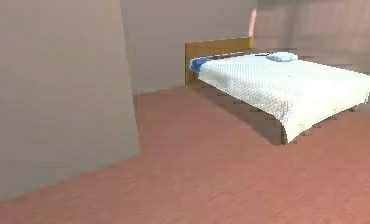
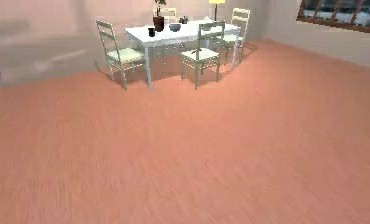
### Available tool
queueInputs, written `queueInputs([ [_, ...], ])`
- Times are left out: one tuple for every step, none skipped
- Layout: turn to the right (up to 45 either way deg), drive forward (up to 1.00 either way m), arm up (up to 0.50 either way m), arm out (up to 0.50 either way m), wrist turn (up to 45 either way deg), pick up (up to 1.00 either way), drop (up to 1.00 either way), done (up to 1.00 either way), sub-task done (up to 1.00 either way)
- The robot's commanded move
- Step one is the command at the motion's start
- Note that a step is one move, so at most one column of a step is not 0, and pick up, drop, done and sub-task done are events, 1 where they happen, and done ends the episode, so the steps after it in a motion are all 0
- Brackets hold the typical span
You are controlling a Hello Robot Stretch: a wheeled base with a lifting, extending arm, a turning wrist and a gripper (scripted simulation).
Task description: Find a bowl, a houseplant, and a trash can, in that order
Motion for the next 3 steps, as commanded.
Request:
queueInputs([
  [45.0,0.0,0.0,0.0,0.0,0.0,0.0,0.0,0.0],
  [42.0,0.0,0.0,0.0,0.0,0.0,0.0,0.0,0.0],
  [0.0,1.0,0.0,0.0,0.0,0.0,0.0,0.0,0.0],
])
